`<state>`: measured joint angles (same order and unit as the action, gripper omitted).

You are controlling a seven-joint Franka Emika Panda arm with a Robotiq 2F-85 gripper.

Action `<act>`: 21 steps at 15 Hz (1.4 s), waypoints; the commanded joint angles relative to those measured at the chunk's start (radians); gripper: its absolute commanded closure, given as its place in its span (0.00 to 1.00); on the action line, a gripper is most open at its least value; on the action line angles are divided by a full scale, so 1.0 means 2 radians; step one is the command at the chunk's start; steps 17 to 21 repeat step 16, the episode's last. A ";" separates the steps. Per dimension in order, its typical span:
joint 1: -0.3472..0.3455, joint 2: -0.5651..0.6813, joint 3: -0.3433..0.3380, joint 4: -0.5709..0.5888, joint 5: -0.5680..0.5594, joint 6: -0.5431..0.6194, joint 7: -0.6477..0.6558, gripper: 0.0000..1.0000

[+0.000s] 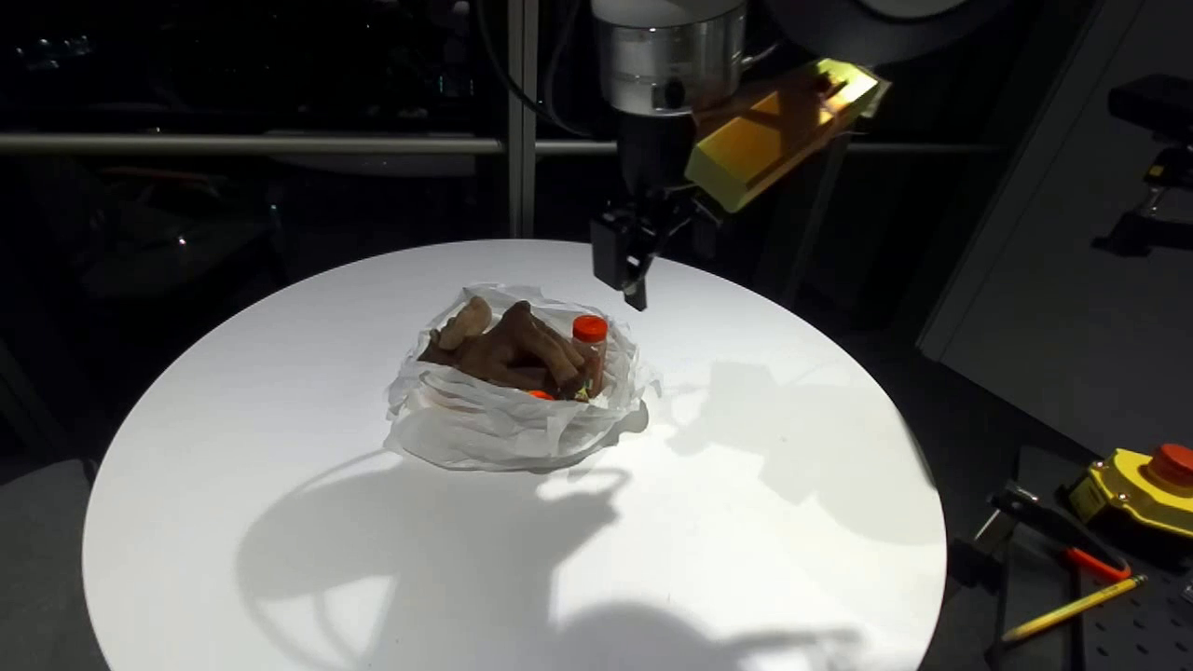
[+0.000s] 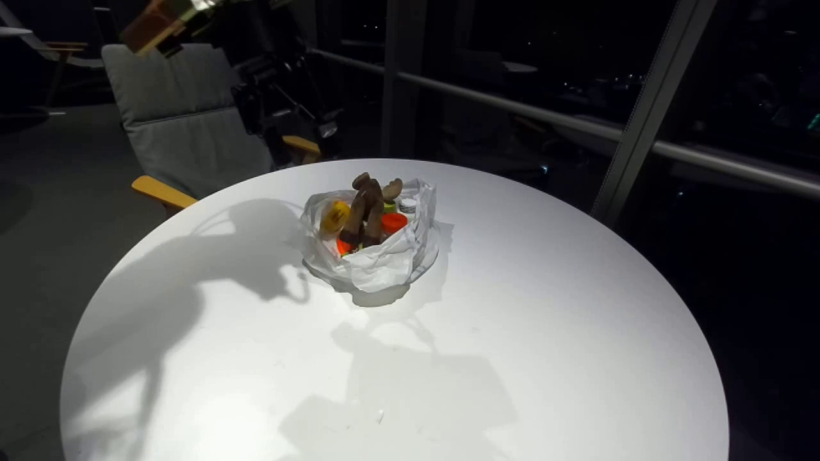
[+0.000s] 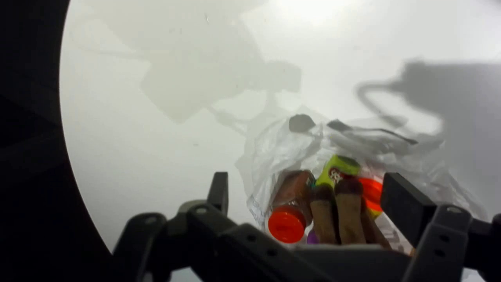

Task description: Pick up all the objects on the table and put them on the plastic

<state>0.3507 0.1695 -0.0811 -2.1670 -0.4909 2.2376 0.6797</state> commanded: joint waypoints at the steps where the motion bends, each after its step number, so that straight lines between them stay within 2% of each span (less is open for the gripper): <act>1: -0.024 -0.117 0.046 -0.108 0.002 -0.030 0.020 0.00; 2: -0.031 -0.144 0.058 -0.125 0.013 -0.037 0.022 0.00; 3: -0.043 -0.072 0.064 -0.072 0.003 -0.027 0.014 0.00; 6: -0.052 -0.127 0.082 -0.114 0.009 -0.034 0.016 0.00; 21: -0.056 -0.135 0.083 -0.123 0.010 -0.034 0.016 0.00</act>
